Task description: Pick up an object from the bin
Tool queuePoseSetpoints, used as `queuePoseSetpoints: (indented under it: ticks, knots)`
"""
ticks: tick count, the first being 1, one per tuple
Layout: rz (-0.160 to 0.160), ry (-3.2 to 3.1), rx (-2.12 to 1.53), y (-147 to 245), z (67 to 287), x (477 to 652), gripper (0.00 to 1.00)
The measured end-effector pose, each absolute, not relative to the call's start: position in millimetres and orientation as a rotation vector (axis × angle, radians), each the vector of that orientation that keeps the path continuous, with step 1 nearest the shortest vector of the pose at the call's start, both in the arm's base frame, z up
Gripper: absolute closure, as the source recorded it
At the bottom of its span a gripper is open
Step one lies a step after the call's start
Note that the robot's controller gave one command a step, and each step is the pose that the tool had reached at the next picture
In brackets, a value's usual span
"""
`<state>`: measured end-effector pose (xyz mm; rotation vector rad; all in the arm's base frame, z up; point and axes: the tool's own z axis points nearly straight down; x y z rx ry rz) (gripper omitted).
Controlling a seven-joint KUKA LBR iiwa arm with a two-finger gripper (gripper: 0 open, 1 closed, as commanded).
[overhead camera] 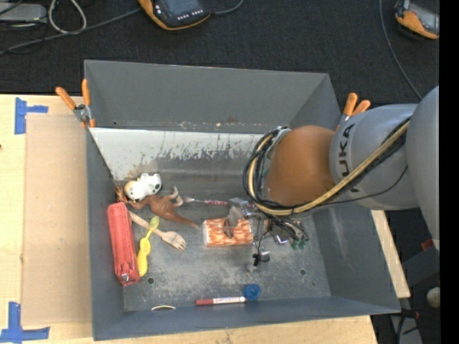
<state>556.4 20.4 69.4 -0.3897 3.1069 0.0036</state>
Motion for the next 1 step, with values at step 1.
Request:
queuePoseSetpoints:
  ticks: [1]
  knots:
    - [0.010,3.120,-0.328,34.4,70.9,593.7,1.00]
